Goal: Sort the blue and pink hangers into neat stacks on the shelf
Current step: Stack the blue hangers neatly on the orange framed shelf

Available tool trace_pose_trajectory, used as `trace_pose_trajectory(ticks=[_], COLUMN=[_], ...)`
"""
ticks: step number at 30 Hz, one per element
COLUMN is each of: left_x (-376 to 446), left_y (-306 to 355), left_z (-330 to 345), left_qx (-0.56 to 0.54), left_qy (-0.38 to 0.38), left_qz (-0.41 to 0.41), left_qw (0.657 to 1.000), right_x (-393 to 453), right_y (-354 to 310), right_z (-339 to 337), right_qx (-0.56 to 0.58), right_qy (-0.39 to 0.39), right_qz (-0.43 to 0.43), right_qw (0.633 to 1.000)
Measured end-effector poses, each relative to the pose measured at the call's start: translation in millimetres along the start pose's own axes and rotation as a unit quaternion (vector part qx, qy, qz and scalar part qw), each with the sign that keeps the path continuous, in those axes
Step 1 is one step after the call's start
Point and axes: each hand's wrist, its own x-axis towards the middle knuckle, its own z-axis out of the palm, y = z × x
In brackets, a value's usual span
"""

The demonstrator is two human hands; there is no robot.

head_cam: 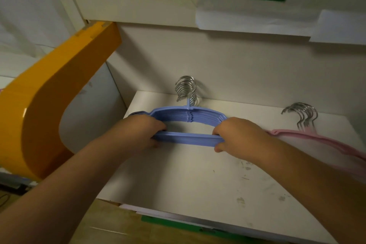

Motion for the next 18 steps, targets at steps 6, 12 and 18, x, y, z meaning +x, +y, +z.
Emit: trace_pose_trajectory(ticks=[6, 12, 18], left_x=[-38.7, -9.8, 11.8], left_y=[2.2, -34.8, -36.4], left_z=[-15.8, -9.7, -7.3], left_qx=[-0.058, -0.138, -0.189], left_qy=[0.282, -0.004, -0.044], left_qz=[-0.028, -0.326, -0.359], left_qw=[0.957, 0.935, 0.913], right_x=[-29.4, -2.4, 22.5], right_y=[22.1, 55.6, 45.9], right_z=[-17.7, -24.0, -18.3], right_qx=[0.203, 0.057, -0.043], right_qy=[0.141, 0.048, -0.013], right_qz=[0.003, 0.109, 0.079], right_qw=[0.969, 0.991, 0.996])
